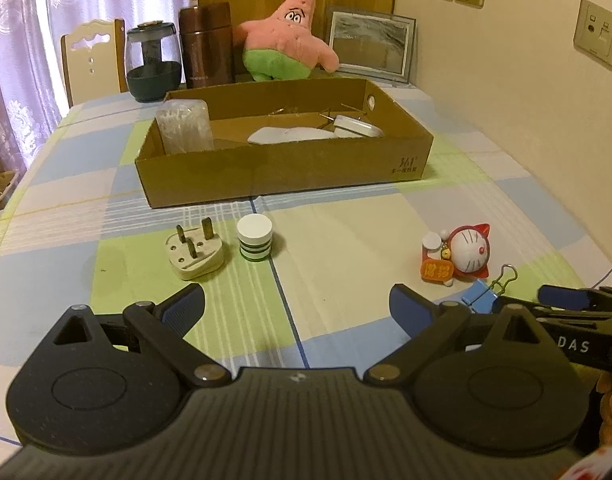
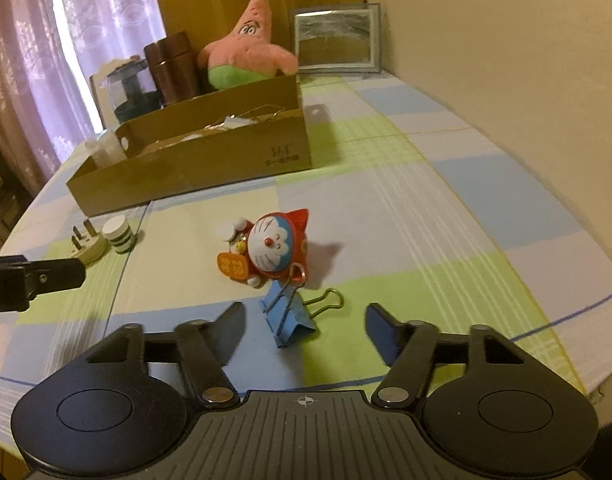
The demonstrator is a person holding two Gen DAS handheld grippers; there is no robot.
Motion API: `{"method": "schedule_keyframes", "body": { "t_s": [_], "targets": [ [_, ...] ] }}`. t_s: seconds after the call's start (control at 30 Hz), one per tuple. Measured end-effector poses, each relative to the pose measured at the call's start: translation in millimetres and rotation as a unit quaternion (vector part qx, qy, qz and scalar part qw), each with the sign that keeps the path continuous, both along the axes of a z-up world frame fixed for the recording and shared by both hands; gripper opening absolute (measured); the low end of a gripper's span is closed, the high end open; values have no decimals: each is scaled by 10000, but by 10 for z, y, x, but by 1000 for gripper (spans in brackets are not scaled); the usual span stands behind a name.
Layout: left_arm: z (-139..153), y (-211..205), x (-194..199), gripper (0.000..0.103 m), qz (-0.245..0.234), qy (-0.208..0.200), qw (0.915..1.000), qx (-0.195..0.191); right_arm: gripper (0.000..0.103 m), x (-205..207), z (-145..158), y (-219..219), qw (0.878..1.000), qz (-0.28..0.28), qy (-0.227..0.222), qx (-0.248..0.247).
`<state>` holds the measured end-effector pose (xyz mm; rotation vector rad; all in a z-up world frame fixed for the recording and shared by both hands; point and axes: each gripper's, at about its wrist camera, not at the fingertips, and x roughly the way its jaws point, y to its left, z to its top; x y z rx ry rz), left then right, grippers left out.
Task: Organize rigid objects
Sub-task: 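Grasp the blue binder clip with the right tool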
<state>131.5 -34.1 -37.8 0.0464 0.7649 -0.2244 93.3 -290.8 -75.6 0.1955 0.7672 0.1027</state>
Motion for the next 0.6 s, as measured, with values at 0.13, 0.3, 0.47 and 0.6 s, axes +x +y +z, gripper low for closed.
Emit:
{"method": "schedule_keyframes", "body": {
  "t_s": [0.13, 0.3, 0.47, 0.6],
  "targets": [
    [-44, -19, 59, 97, -39, 33, 10000, -8, 47, 89, -41, 22, 10000, 78, 3, 3],
    [-67, -44, 105, 97, -61, 44, 10000, -13, 35, 192, -86, 23, 9999, 146, 0, -2],
    [-109, -82, 146, 97, -89, 88, 9999, -27, 18, 210, -89, 38, 9998, 207, -41, 19],
    [-145, -119, 154, 97, -131, 118, 9998, -8, 9, 200, -76, 42, 9996, 257, -69, 46]
  ]
}}
